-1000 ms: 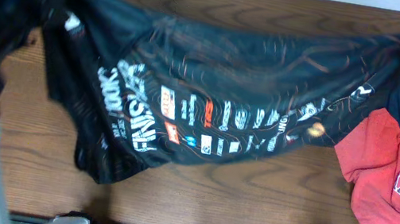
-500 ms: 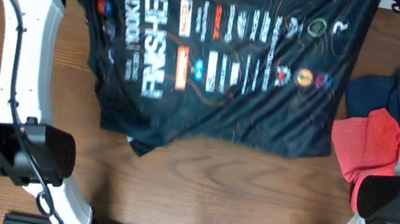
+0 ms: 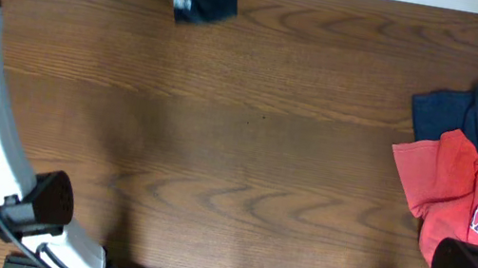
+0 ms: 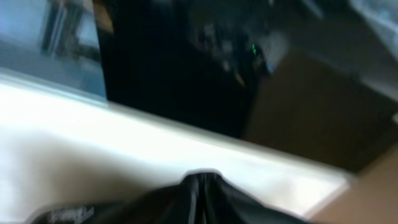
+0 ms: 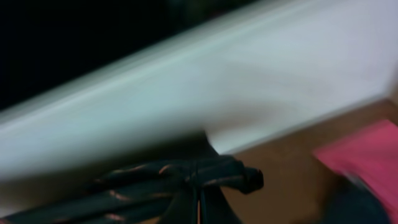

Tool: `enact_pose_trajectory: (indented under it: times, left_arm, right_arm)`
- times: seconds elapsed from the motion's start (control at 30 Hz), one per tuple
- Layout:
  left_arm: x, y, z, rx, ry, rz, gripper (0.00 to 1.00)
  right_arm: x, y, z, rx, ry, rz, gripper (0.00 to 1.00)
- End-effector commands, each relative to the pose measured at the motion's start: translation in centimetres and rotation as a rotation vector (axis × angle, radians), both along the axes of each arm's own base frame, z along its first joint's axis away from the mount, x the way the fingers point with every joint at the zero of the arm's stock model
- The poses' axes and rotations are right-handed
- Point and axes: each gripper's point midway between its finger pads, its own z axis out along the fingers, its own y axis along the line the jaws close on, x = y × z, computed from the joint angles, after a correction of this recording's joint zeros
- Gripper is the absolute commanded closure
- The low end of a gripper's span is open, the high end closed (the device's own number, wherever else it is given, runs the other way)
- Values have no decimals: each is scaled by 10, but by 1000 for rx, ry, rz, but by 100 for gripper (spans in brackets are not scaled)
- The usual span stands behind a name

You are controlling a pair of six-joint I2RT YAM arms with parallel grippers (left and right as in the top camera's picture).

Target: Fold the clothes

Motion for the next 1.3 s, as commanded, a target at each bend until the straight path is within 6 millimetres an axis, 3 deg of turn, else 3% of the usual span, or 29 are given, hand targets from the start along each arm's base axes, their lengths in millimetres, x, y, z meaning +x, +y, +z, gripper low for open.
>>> enact_pose_trajectory:
  times: [0.0, 0.17, 0.4, 0.6, 0.67, 0.83, 0.97, 1.0, 1.07, 1.27]
  left_arm:
    - [-14, -18, -47, 24, 168, -149, 94]
    - [-42, -14, -156, 64, 610, -102, 94]
    - [-105, -22, -264, 106, 1128, -108, 94]
    - [-155, -47, -323, 114, 1421, -264, 94]
    - [-167, -52, -341, 107, 1490, -287, 94]
    - [-169, -70, -384, 131, 1525, -342, 94]
    - [-163, -90, -419, 161, 1499, -368, 93]
    - [-161, -95, -428, 164, 1492, -365, 83]
    - [-156, -105, -447, 164, 1475, -351, 52]
    - [-142, -135, -494, 169, 1382, -330, 30]
  right_arm:
    - [-10, -35, -45, -67, 174, -143, 99]
    - [-31, -32, -106, -57, 412, -133, 99]
    - [-76, -21, -186, -19, 751, -93, 99]
    - [-133, -13, -243, 29, 1060, -93, 99]
    - [-143, -11, -256, 32, 1121, -88, 99]
    - [-151, -5, -283, 26, 1182, -71, 99]
    - [-150, 0, -288, 18, 1183, -59, 99]
    - [-149, 1, -288, 17, 1181, -57, 99]
    - [-148, 3, -288, 13, 1177, -52, 99]
    - [-147, 3, -288, 14, 1173, -52, 99]
